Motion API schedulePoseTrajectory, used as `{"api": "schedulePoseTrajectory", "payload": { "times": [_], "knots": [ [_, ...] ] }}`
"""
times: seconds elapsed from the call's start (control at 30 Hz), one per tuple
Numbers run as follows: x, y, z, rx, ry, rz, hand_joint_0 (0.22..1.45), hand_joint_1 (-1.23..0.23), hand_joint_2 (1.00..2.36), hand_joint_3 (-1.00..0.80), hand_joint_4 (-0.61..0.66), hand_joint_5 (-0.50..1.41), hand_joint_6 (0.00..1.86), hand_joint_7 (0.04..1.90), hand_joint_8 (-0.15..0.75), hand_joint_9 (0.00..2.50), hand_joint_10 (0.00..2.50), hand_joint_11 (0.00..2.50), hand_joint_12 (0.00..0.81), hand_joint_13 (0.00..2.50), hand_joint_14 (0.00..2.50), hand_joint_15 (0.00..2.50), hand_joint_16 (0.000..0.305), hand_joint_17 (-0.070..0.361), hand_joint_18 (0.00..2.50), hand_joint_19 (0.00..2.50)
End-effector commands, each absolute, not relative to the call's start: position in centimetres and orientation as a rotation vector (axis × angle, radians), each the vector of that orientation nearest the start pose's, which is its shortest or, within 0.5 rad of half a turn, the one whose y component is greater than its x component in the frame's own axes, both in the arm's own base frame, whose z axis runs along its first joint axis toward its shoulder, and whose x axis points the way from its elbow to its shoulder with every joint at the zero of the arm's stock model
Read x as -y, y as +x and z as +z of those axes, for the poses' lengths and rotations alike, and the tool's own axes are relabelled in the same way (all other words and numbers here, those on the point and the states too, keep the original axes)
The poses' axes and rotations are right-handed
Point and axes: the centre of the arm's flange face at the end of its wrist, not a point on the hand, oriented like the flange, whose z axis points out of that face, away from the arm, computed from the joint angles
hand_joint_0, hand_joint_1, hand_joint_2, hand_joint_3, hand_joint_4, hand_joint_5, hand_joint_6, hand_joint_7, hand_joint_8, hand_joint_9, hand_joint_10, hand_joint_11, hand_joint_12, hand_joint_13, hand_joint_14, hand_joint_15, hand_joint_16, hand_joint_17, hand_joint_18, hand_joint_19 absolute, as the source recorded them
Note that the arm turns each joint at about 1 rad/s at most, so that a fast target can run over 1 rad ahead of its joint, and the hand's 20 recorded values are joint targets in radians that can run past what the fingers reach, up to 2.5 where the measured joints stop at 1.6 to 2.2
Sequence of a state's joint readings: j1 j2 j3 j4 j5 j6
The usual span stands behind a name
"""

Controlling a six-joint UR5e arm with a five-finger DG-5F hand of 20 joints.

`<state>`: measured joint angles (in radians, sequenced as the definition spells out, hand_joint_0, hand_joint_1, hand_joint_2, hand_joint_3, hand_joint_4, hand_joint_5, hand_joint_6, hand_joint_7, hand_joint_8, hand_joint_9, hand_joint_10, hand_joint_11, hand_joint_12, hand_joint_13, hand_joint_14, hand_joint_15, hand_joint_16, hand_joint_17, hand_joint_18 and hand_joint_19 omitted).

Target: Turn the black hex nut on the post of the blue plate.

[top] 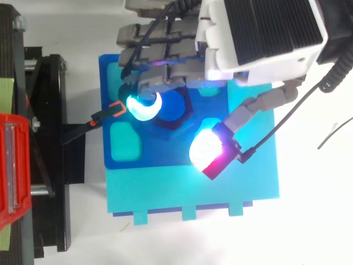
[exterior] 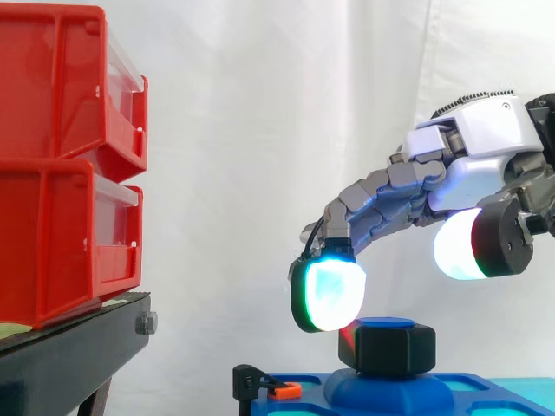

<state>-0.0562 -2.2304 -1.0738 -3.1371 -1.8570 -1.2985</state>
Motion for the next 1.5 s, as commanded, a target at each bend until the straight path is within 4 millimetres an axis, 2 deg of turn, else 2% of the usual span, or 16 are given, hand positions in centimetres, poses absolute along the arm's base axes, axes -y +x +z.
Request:
{"api": "schedulePoseTrajectory", "payload": {
  "times": [0.0, 0.4, 0.87, 1.07, 1.27, 1.47],
  "knots": [
    [15.4, 71.6, 32.1, -1.738, 0.069, 0.413, 0.49, -0.49, 1.00, -0.50, 0.29, -0.16, 0.50, 0.93, 0.281, 0.40, 0.00, 0.01, 0.375, 0.09, 0.00, 0.00, 0.053, 0.120, 0.00, 0.04],
    [17.6, 71.0, 32.2, -1.730, 0.061, 0.424, 0.49, -0.49, 1.00, -0.50, 0.29, -0.16, 0.50, 0.93, 0.280, 0.40, 0.00, 0.01, 0.375, 0.09, 0.00, 0.00, 0.053, 0.120, 0.00, 0.04],
    [18.1, 71.1, 32.8, -1.707, 0.052, 0.430, 0.49, -0.49, 1.00, -0.50, 0.29, -0.16, 0.50, 0.93, 0.280, 0.40, 0.00, 0.02, 0.374, 0.09, 0.00, 0.00, 0.053, 0.119, 0.00, 0.04],
    [16.9, 71.8, 33.8, -1.694, 0.047, 0.440, 0.49, -0.49, 1.00, -0.50, 0.29, -0.16, 0.50, 0.93, 0.280, 0.40, 0.00, 0.02, 0.374, 0.09, 0.00, 0.00, 0.053, 0.119, 0.00, 0.04],
    [15.6, 72.2, 33.6, -1.701, 0.073, 0.417, 0.49, -0.49, 1.00, -0.50, 0.29, -0.16, 0.50, 0.93, 0.280, 0.40, 0.00, 0.02, 0.375, 0.09, 0.00, 0.00, 0.056, 0.126, 0.00, 0.02],
    [13.0, 72.8, 33.0, -1.710, 0.085, 0.398, 0.48, -0.48, 1.00, -0.50, 0.28, -0.16, 0.50, 0.93, 0.284, 0.40, 0.00, 0.02, 0.381, 0.07, 0.00, 0.00, 0.059, 0.132, 0.00, 0.01]
  ]
}}
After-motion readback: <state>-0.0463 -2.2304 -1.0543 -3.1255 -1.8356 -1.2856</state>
